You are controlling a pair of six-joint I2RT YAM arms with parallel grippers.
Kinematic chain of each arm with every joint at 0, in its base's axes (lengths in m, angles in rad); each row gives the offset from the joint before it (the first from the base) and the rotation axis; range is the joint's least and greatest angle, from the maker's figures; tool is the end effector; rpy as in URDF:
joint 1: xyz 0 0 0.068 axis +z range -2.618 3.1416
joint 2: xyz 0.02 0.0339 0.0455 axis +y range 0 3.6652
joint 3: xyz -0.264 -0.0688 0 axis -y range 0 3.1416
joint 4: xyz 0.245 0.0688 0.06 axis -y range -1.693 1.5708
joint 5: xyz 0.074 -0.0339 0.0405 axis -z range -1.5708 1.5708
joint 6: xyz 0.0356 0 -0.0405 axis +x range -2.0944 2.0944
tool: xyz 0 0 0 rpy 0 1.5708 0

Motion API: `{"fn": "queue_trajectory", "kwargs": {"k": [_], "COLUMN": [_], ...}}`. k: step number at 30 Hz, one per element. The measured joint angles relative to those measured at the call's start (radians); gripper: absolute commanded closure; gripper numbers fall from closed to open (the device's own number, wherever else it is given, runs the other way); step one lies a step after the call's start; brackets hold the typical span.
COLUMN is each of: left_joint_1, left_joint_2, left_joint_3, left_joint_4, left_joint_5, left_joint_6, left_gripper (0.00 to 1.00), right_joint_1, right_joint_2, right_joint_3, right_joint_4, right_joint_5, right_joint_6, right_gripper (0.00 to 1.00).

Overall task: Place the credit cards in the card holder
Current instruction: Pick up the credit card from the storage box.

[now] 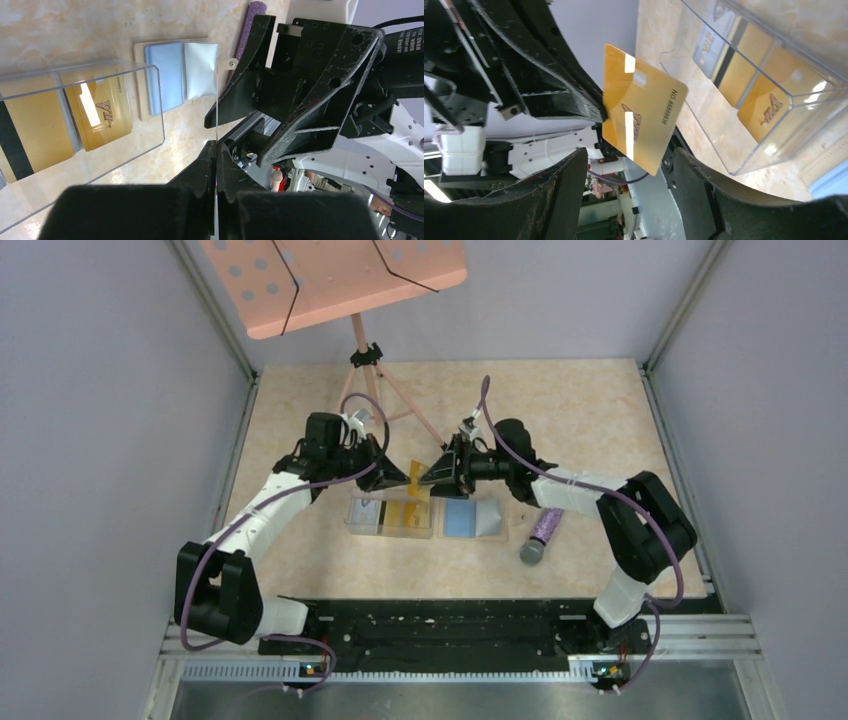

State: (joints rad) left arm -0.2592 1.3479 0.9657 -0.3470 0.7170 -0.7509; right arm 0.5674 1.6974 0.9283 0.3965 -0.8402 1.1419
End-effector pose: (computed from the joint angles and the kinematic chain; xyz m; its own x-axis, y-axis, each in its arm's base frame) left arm 0.2710 -0.0961 0.2681 -0.9258 -0.2866 -0.2464 0.0481 0.5574 -0.8289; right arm 0.2912 0.2170 0.2125 -0.9858 0.0914 -0.1408 -0.1132 0.2569 0.9598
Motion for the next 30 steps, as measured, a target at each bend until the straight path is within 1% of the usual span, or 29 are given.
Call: {"fn": "queue_trajectory", "kwargs": {"k": [2,3,5,7,9,11,15,17,21,25,29,30], "left_joint_1": [0.002,0.003,0.006,0.008,0.008,0.008,0.009,0.009,0.009,0.009,0.009,0.008], "left_joint_2": [-0.005,-0.009,-0.019,-0.029,-0.034,-0.037,-0.038,-0.038,-0.038,-0.035,-0.027,-0.026], "left_joint_3": [-0.012,-0.02,-0.035,-0.049,-0.059,-0.07,-0.084,-0.087,-0.087,-0.087,-0.087,-0.087], "left_joint_4": [0.019,0.031,0.051,0.07,0.09,0.111,0.13,0.138,0.16,0.169,0.164,0.16], "left_joint_5": [0.01,0.017,0.027,0.031,0.036,0.047,0.063,0.072,0.093,0.108,0.114,0.113], "left_joint_6": [-0.015,-0.025,-0.042,-0.059,-0.069,-0.081,-0.094,-0.098,-0.113,-0.116,-0.112,-0.109], "left_gripper": [1.0,1.0,1.0,1.0,1.0,1.0,1.0,1.0,1.0,1.0,0.83,0.81], "right_joint_1": [-0.003,-0.006,-0.018,-0.032,-0.041,-0.043,-0.045,-0.045,-0.046,-0.047,-0.049,-0.051], "right_joint_2": [0.0,0.0,0.0,0.0,0.0,0.0,0.001,0.007,0.029,0.043,0.043,0.041], "right_joint_3": [-0.013,-0.021,-0.045,-0.066,-0.079,-0.084,-0.087,-0.091,-0.099,-0.103,-0.102,-0.101], "right_joint_4": [0.068,0.096,0.163,0.229,0.274,0.305,0.362,0.391,0.435,0.446,0.408,0.38], "right_joint_5": [-0.004,-0.003,-0.004,-0.006,-0.011,-0.015,-0.031,-0.042,-0.053,-0.063,-0.067,-0.066], "right_joint_6": [0.04,0.053,0.095,0.134,0.161,0.182,0.214,0.23,0.259,0.269,0.232,0.21], "right_gripper": [0.43,0.48,0.54,0.63,0.68,0.74,0.8,0.88,1.0,1.0,1.0,1.0]}}
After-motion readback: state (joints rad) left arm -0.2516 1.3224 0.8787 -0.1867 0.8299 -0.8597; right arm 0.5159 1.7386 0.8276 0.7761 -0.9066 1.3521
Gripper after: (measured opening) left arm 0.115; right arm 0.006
